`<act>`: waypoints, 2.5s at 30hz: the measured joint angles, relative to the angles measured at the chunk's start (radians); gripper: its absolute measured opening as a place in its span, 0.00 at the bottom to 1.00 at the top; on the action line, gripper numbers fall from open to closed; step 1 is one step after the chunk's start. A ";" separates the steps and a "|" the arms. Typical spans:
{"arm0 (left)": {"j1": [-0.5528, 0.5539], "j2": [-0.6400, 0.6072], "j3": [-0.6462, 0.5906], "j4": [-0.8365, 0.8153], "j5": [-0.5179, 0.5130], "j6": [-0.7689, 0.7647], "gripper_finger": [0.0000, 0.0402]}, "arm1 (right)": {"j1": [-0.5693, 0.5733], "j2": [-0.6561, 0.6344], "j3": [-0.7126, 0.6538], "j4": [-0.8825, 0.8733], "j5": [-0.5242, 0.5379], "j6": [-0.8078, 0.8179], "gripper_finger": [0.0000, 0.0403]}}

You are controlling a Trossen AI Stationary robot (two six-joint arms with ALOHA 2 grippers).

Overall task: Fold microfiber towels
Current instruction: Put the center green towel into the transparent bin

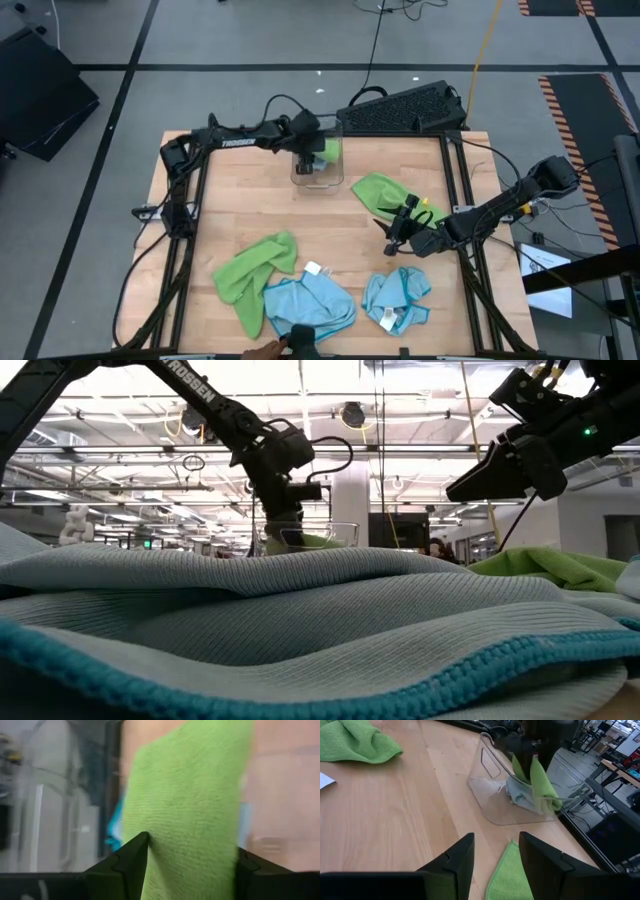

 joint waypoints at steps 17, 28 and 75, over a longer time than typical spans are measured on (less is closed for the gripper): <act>0.037 0.000 0.116 -0.224 0.203 -0.223 0.48 | 0.000 0.000 0.001 0.000 0.000 -0.005 0.36; 0.029 -0.037 0.116 -0.306 0.324 -0.225 0.56 | 0.000 0.000 0.001 0.000 0.000 -0.005 0.36; 0.036 0.056 0.116 -0.161 0.186 -0.237 0.02 | 0.000 0.000 0.000 -0.030 0.000 0.011 0.36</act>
